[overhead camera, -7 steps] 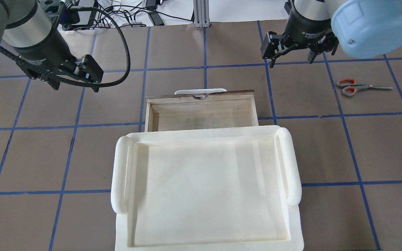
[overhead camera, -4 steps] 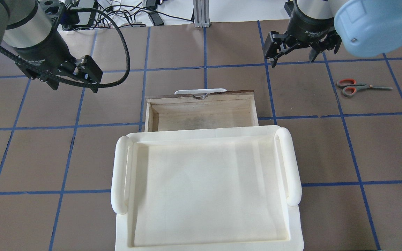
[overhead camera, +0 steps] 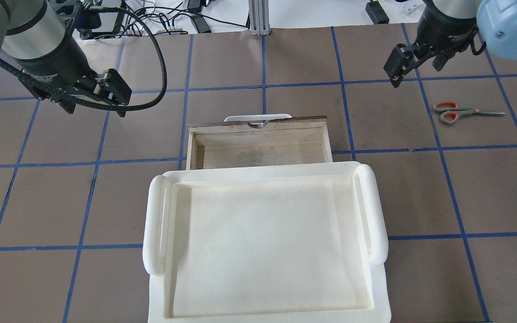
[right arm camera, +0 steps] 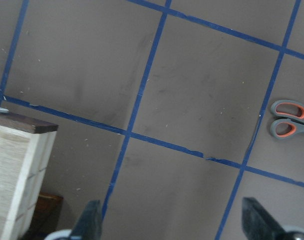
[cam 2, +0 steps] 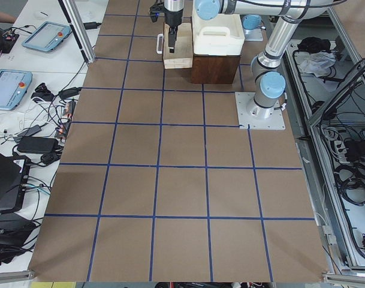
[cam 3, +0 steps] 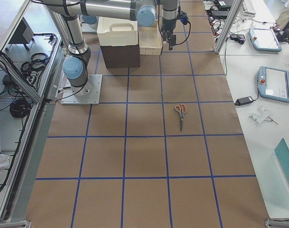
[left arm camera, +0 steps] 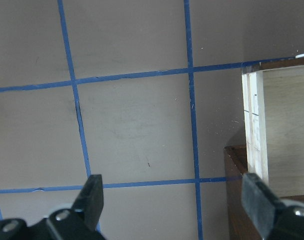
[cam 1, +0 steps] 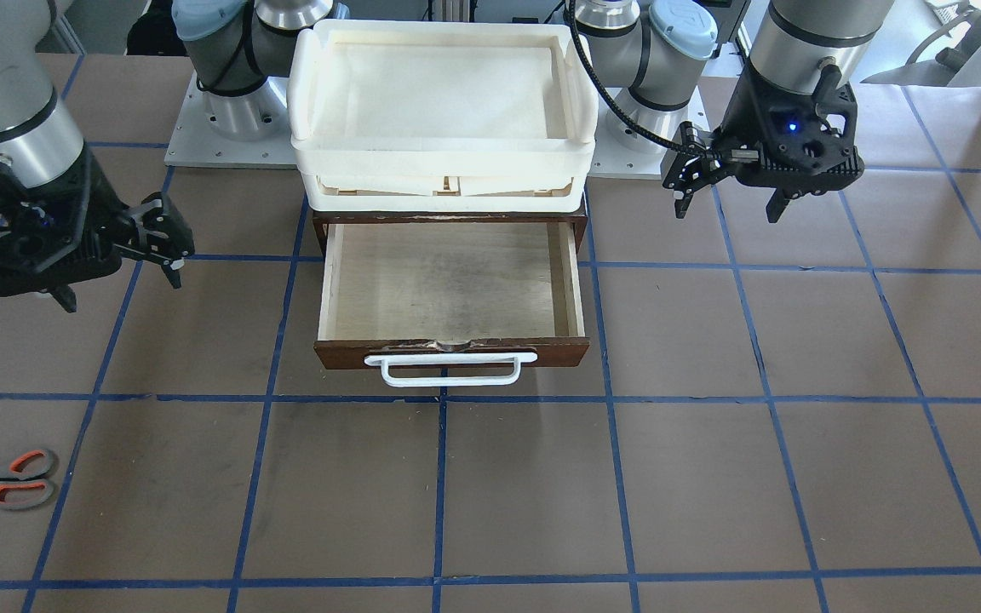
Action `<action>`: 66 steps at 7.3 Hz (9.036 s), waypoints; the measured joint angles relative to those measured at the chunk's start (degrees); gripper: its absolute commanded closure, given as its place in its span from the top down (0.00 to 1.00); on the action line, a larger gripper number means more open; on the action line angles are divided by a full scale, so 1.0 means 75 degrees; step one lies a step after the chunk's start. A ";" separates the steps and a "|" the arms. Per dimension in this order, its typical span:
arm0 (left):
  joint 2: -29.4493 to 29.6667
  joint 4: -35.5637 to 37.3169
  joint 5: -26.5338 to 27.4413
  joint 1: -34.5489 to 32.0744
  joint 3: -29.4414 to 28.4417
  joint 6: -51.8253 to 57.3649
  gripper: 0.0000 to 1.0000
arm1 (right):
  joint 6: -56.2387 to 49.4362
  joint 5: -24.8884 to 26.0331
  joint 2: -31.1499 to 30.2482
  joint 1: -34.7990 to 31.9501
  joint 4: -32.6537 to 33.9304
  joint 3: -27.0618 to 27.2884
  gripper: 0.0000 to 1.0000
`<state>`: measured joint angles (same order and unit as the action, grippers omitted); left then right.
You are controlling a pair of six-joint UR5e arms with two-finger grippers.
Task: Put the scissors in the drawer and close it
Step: 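Move the right gripper over the grey-and-orange scissors and lower it, then close the right gripper on the scissors and lift them, then carry the scissors with the right gripper over the open drawer, then lower the scissors into the drawer and open the right gripper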
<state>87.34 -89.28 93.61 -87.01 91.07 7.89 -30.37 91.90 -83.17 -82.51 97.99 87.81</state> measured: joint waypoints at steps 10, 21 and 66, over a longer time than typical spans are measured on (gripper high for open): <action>-0.0008 0.0011 -0.0002 0.0034 0.0079 -0.0101 1.00 | -1.1559 -0.0197 0.3393 0.2980 0.3687 0.0138 1.00; -0.0008 0.0009 0.0011 0.0036 0.0080 -0.0088 1.00 | -1.2414 -0.0538 0.4067 0.2986 0.4008 0.0117 0.79; -0.0028 0.0015 -0.0312 0.0075 0.0058 0.0005 1.00 | -0.5441 -0.0059 0.1216 -0.4212 0.1155 -0.0035 1.00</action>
<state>87.13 -89.16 91.27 -86.45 91.51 7.93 -71.17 91.45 -74.05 -114.10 106.65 87.55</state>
